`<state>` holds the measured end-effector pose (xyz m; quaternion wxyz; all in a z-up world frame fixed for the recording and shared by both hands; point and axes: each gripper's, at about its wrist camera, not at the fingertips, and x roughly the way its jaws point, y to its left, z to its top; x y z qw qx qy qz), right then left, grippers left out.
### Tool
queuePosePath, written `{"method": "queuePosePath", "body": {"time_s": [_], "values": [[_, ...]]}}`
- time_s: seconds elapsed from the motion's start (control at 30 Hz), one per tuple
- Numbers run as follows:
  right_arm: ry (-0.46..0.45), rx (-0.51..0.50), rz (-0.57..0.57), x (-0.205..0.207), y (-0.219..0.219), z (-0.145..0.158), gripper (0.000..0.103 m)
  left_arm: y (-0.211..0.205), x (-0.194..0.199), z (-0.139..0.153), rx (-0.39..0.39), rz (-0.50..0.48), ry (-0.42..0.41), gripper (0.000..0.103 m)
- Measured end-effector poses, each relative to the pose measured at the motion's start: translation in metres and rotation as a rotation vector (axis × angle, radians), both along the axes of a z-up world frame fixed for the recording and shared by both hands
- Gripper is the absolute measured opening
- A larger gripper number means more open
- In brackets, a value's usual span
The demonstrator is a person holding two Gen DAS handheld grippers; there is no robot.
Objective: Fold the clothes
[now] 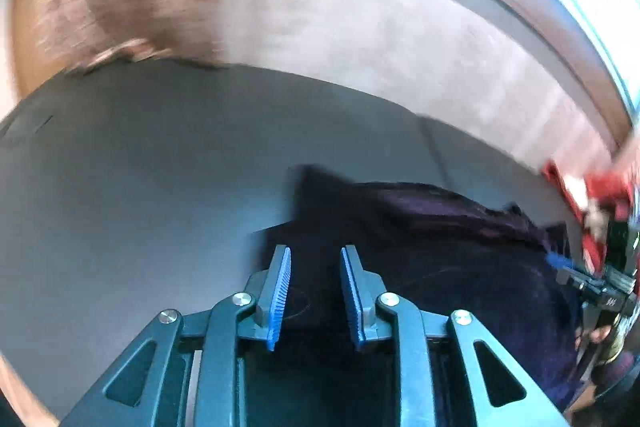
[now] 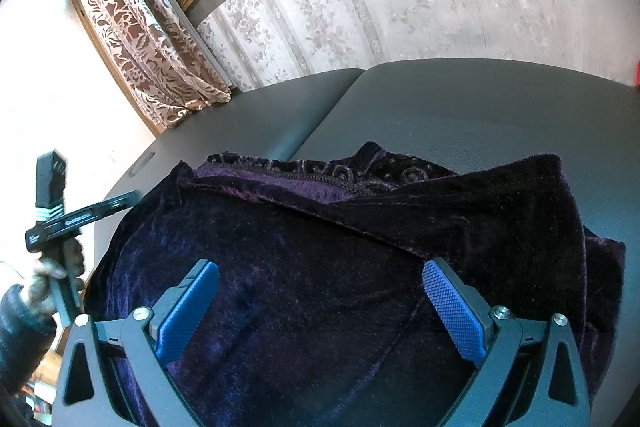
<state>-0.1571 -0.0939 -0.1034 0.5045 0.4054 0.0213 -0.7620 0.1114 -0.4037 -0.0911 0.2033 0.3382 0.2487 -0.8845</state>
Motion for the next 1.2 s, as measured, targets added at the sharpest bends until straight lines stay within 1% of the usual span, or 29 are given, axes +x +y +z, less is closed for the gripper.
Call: {"method": "queuePosePath", "body": {"time_s": [0.03, 0.1, 0.17, 0.23, 0.27, 0.37, 0.4, 0.43, 0.53, 0.7, 0.73, 0.8, 0.87, 0.9, 0.93, 0.97, 1.0, 1.13, 1.2], "values": [[0.001, 0.001, 0.0, 0.0, 0.0, 0.0, 0.103, -0.01, 0.022, -0.005, 0.028, 0.032, 0.003, 0.029], [0.002, 0.005, 0.0, 0.0, 0.0, 0.0, 0.103, -0.019, 0.052, -0.016, 0.08, 0.038, 0.014, 0.032], [0.004, 0.009, -0.001, 0.0, -0.001, 0.0, 0.103, -0.026, 0.07, -0.022, 0.193, -0.018, 0.083, 0.04], [0.007, 0.015, -0.001, 0.001, -0.001, 0.0, 0.103, -0.033, 0.088, -0.028, 0.316, -0.08, 0.161, 0.055], [0.01, 0.019, -0.001, 0.001, -0.002, 0.0, 0.103, -0.034, 0.088, -0.031, 0.364, -0.104, 0.19, 0.057], [0.025, 0.038, -0.003, 0.003, -0.003, 0.0, 0.103, -0.038, 0.077, -0.039, 0.45, -0.152, 0.23, 0.06], [0.031, 0.047, -0.003, 0.004, -0.004, 0.0, 0.103, -0.038, 0.07, -0.042, 0.46, -0.164, 0.222, 0.06], [0.039, 0.056, -0.004, 0.005, -0.005, 0.0, 0.103, -0.038, 0.062, -0.045, 0.45, -0.174, 0.2, 0.06], [0.056, 0.078, -0.006, 0.008, -0.007, 0.0, 0.103, -0.036, 0.041, -0.049, 0.403, -0.207, 0.134, 0.06], [0.057, 0.079, -0.008, 0.008, -0.007, 0.0, 0.103, -0.025, 0.007, -0.046, 0.316, -0.277, 0.07, 0.06], [0.055, 0.076, -0.008, 0.008, -0.007, 0.0, 0.103, -0.023, 0.0, -0.045, 0.298, -0.291, 0.057, 0.062], [0.052, 0.066, -0.014, 0.007, -0.006, 0.0, 0.103, -0.022, -0.007, -0.044, 0.296, -0.306, 0.044, 0.062], [0.042, 0.053, -0.014, 0.006, -0.005, 0.0, 0.103, -0.021, -0.014, -0.046, 0.329, -0.316, 0.046, 0.062], [0.037, 0.046, -0.014, 0.006, -0.004, 0.0, 0.103, -0.02, -0.016, -0.047, 0.356, -0.323, 0.053, 0.06], [0.032, 0.04, -0.014, 0.005, -0.003, 0.0, 0.103, -0.019, -0.017, -0.048, 0.382, -0.331, 0.059, 0.051], [0.029, 0.036, -0.014, 0.005, -0.003, 0.0, 0.103, -0.018, -0.019, -0.049, 0.389, -0.328, 0.056, 0.043], [0.027, 0.034, -0.014, 0.005, -0.003, 0.0, 0.103, -0.016, -0.022, -0.051, 0.39, -0.32, 0.048, 0.016], [0.014, 0.039, -0.009, 0.005, -0.004, 0.002, 0.103, -0.016, -0.026, -0.052, 0.395, -0.278, 0.017, 0.014], [-0.016, 0.056, 0.046, 0.005, -0.004, 0.006, 0.103, -0.02, -0.022, -0.048, 0.393, -0.26, 0.01, 0.014]]}}
